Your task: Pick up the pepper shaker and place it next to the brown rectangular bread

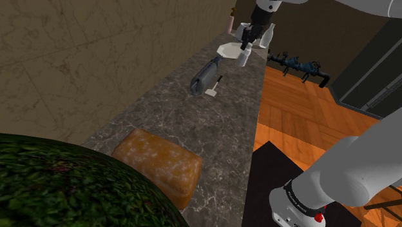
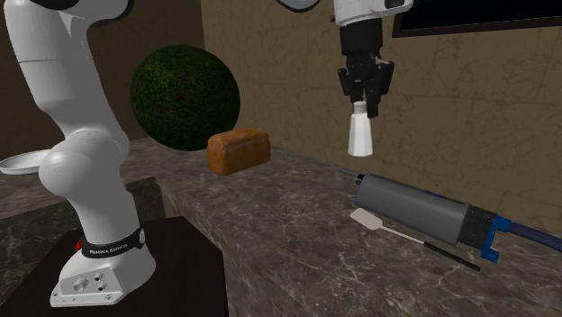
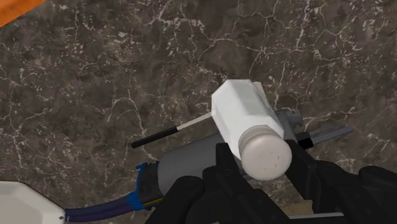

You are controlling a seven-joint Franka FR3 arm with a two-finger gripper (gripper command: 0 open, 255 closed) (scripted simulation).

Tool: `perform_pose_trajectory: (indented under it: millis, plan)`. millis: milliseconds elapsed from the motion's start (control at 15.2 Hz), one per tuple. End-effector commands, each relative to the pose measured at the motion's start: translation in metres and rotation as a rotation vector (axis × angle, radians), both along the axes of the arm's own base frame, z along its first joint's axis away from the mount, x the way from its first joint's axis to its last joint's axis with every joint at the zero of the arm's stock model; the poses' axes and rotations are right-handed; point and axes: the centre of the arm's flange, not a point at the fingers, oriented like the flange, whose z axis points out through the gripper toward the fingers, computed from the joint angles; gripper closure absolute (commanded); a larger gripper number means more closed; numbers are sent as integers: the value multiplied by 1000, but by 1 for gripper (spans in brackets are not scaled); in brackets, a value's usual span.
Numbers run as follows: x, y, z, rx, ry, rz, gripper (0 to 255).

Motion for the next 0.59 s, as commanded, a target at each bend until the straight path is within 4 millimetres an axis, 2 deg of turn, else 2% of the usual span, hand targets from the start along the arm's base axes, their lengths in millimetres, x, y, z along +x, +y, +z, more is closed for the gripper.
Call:
perform_pose_trajectory:
  millis: [0, 528]
  plan:
    - [-9, 26, -1, -1, 0, -1, 255]
    - [-37, 128, 0, -1, 0, -1, 255]
